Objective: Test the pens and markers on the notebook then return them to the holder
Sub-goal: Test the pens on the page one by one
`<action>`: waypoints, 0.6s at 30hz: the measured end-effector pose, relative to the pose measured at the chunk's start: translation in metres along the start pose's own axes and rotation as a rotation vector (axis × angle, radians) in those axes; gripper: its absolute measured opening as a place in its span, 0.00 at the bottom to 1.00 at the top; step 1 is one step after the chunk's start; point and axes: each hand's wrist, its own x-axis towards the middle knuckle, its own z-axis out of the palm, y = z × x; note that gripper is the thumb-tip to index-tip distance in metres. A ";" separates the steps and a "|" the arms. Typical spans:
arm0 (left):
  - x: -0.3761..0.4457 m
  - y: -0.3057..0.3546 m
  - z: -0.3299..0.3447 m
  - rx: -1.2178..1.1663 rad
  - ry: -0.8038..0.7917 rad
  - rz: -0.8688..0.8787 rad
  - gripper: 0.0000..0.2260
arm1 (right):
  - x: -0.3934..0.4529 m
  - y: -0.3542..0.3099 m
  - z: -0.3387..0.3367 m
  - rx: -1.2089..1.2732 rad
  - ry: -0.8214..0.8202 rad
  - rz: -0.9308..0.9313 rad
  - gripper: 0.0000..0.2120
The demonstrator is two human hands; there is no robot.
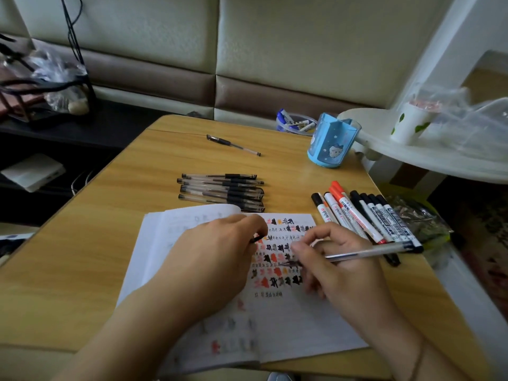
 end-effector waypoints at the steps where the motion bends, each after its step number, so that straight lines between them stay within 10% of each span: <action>1: 0.000 -0.001 0.000 0.027 -0.015 0.001 0.11 | 0.001 0.001 0.002 -0.018 -0.023 0.003 0.06; 18: 0.001 -0.009 0.009 0.030 0.003 -0.006 0.12 | -0.004 0.019 0.005 -0.169 0.025 -0.035 0.21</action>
